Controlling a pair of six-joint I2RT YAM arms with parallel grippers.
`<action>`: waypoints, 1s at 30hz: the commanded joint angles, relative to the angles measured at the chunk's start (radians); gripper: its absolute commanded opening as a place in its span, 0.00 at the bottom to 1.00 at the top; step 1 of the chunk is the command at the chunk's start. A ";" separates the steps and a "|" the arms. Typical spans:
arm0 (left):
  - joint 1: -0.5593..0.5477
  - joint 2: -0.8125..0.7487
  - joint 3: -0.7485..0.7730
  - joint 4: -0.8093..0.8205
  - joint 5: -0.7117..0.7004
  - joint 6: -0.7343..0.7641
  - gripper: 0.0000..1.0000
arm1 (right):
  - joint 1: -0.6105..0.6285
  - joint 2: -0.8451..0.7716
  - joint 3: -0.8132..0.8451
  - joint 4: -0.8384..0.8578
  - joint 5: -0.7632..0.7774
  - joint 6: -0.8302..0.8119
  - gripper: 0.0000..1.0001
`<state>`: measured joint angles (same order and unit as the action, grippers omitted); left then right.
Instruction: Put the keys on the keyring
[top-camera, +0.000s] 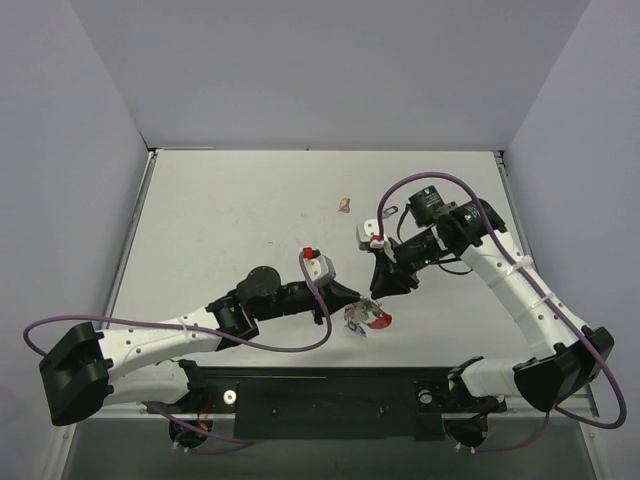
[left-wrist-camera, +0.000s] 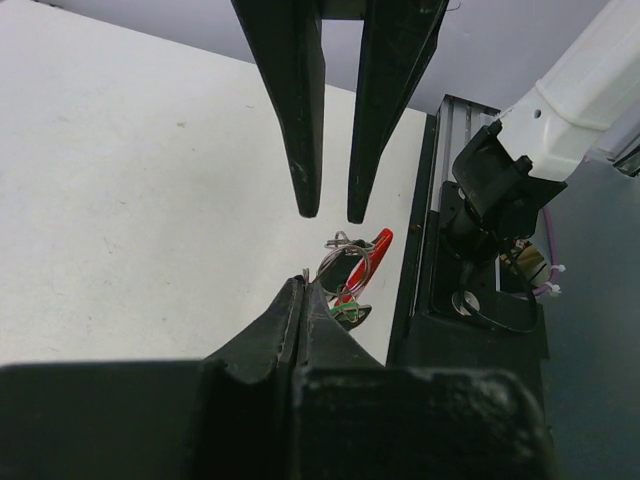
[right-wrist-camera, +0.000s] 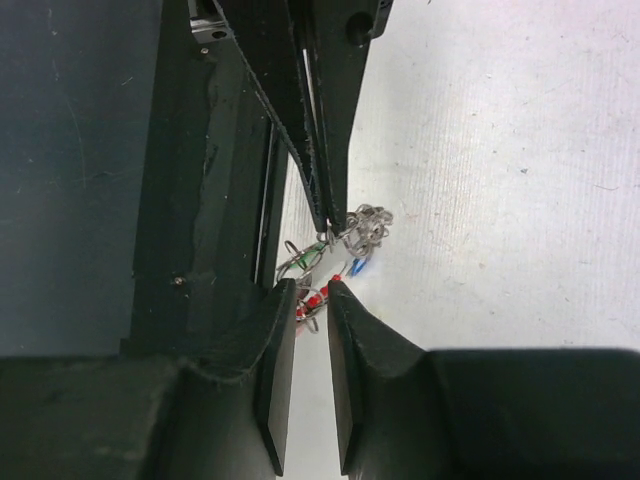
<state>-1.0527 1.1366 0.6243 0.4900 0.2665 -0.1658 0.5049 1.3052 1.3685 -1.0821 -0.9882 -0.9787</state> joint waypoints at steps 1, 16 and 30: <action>-0.009 -0.028 -0.017 0.153 0.005 -0.038 0.00 | 0.003 0.009 0.053 -0.038 -0.012 0.005 0.18; -0.010 -0.024 -0.034 0.199 0.002 -0.061 0.00 | 0.014 0.043 0.021 -0.021 -0.038 0.000 0.22; -0.010 -0.029 -0.060 0.242 0.008 -0.087 0.00 | 0.023 0.057 0.024 0.001 -0.046 0.021 0.24</action>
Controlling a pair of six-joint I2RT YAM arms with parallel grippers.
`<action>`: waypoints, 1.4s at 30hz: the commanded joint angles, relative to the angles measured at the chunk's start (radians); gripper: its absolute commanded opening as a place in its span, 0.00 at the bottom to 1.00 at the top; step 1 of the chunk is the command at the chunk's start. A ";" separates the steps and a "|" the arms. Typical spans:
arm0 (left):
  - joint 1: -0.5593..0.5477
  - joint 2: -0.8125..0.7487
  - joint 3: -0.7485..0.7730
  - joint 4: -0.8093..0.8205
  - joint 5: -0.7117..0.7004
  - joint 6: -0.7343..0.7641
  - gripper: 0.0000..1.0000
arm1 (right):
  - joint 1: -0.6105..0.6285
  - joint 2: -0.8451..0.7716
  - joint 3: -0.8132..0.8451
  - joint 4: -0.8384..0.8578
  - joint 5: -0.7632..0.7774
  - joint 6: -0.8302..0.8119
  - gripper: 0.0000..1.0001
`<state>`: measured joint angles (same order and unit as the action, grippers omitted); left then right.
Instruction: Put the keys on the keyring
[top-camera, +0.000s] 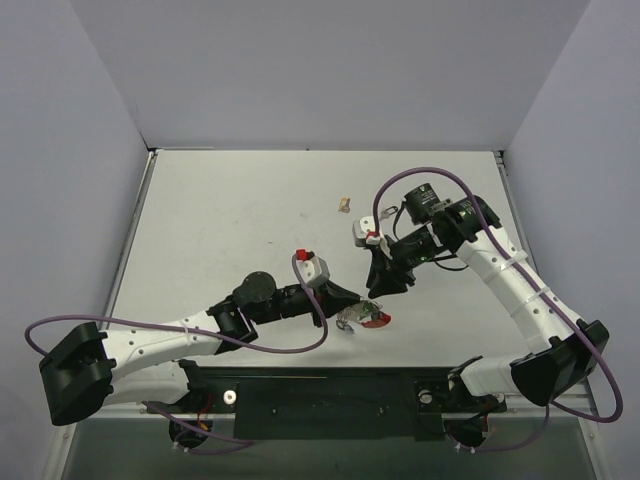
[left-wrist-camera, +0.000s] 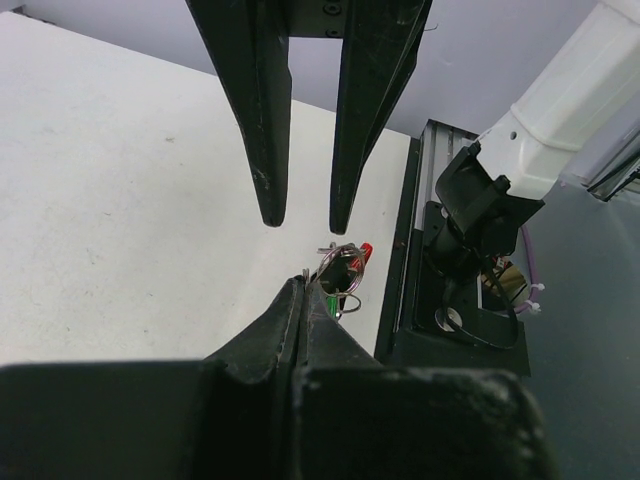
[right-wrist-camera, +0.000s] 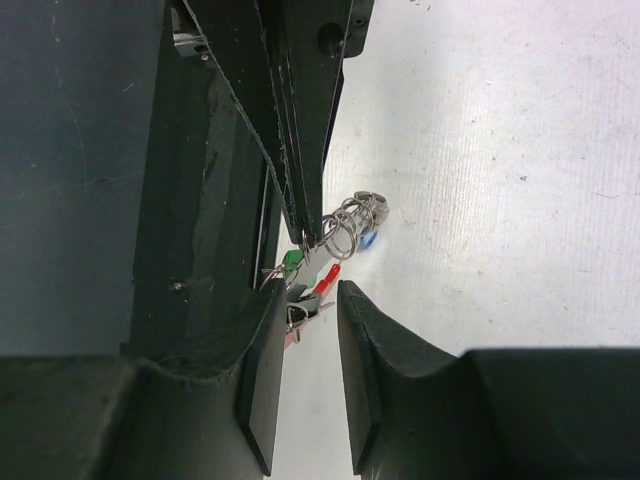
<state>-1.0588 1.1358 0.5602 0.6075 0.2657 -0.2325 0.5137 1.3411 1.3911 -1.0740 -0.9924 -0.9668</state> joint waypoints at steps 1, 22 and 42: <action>-0.004 -0.030 0.001 0.124 0.010 -0.019 0.00 | 0.017 0.021 0.005 -0.009 -0.037 0.011 0.24; 0.006 -0.237 -0.108 -0.167 -0.033 0.056 0.00 | -0.003 -0.063 -0.112 0.092 0.003 0.060 0.38; 0.005 -0.133 -0.123 0.032 0.021 0.032 0.00 | 0.131 0.027 -0.099 0.120 0.003 0.037 0.34</action>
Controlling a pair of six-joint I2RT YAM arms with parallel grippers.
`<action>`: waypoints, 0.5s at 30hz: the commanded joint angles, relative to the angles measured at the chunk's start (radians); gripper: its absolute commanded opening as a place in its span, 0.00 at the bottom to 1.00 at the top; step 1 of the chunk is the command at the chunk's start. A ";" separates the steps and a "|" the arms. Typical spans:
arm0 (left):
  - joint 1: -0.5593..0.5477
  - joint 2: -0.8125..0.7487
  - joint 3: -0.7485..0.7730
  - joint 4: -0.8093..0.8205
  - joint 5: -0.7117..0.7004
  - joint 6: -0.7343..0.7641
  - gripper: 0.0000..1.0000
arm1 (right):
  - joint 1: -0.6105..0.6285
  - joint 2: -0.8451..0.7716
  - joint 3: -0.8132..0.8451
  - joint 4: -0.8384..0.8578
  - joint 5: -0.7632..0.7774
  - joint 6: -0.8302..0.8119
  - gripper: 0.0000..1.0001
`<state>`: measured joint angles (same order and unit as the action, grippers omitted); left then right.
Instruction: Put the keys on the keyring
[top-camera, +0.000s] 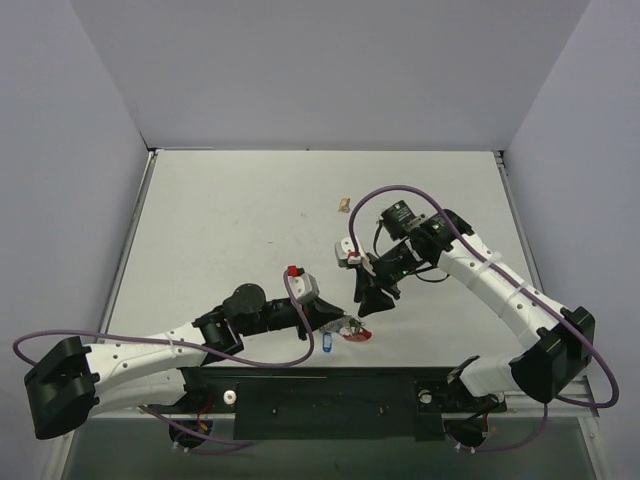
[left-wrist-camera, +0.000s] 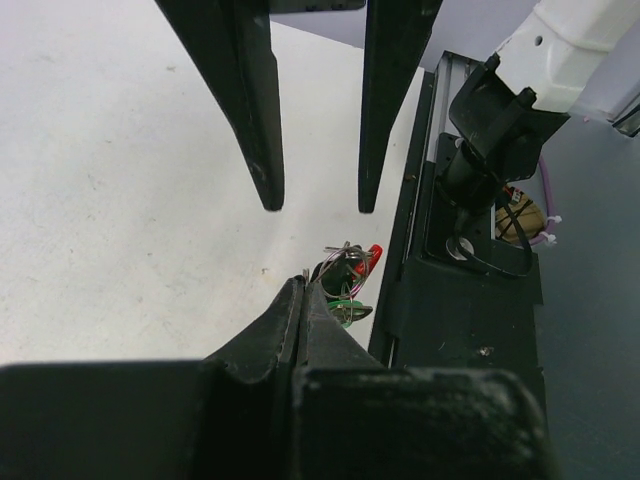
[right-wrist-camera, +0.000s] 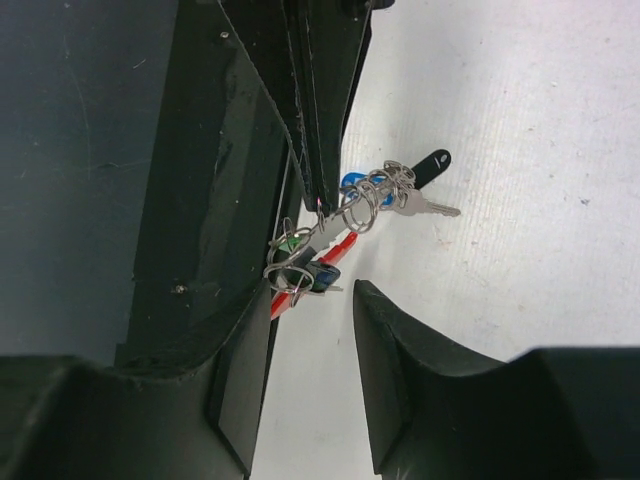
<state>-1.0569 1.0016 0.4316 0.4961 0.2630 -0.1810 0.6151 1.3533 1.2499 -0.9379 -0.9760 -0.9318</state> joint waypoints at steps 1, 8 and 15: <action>0.003 0.003 0.006 0.150 0.024 -0.021 0.00 | 0.034 0.023 0.042 -0.015 -0.010 0.004 0.33; 0.003 0.017 0.001 0.183 0.035 -0.032 0.00 | 0.041 0.047 0.052 -0.010 -0.010 0.021 0.31; 0.003 0.031 0.001 0.211 0.041 -0.040 0.00 | 0.041 0.061 0.060 -0.012 -0.032 0.034 0.27</action>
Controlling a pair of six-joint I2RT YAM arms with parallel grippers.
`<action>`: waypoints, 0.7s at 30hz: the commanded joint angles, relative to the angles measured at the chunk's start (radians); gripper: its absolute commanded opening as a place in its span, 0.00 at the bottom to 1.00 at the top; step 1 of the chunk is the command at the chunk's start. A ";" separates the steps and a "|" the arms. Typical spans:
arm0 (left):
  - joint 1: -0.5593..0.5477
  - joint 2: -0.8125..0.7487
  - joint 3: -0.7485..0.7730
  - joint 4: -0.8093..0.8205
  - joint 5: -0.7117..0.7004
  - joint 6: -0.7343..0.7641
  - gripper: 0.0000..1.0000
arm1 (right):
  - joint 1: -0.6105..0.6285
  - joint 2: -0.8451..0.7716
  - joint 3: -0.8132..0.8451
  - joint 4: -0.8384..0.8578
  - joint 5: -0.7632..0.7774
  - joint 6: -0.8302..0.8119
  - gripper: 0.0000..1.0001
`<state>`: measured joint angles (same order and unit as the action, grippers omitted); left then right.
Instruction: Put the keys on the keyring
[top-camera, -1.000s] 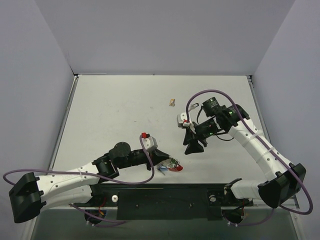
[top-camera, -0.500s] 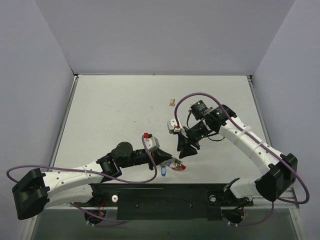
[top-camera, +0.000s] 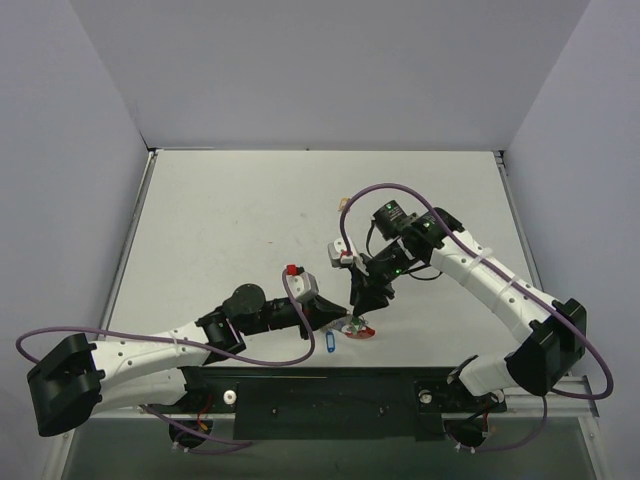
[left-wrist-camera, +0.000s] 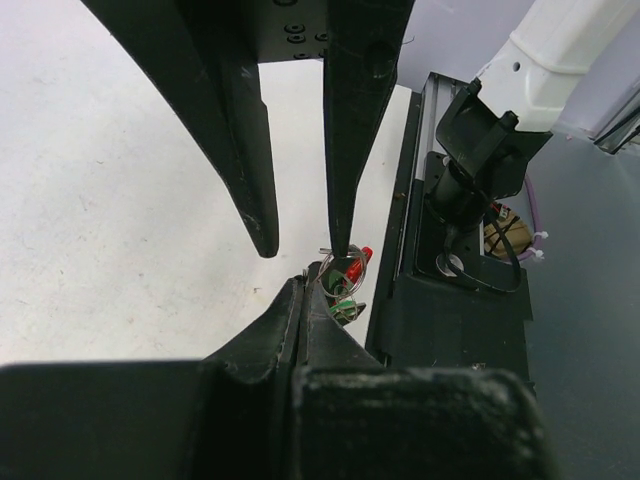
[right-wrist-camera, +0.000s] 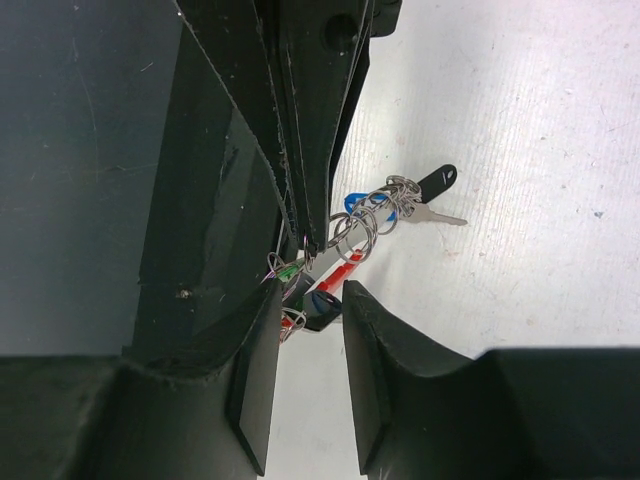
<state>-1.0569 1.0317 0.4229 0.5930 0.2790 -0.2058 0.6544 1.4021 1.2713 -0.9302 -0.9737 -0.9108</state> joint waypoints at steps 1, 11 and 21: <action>0.002 0.004 0.007 0.122 0.026 -0.017 0.00 | 0.005 0.014 0.042 -0.019 -0.040 0.015 0.26; 0.003 -0.004 -0.006 0.157 0.003 -0.041 0.00 | 0.024 0.024 0.036 -0.012 -0.048 0.023 0.25; 0.005 -0.018 -0.072 0.295 -0.041 -0.099 0.00 | 0.027 0.031 0.045 -0.010 -0.080 0.039 0.17</action>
<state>-1.0569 1.0363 0.3664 0.7105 0.2611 -0.2607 0.6758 1.4216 1.2793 -0.9245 -0.9947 -0.8856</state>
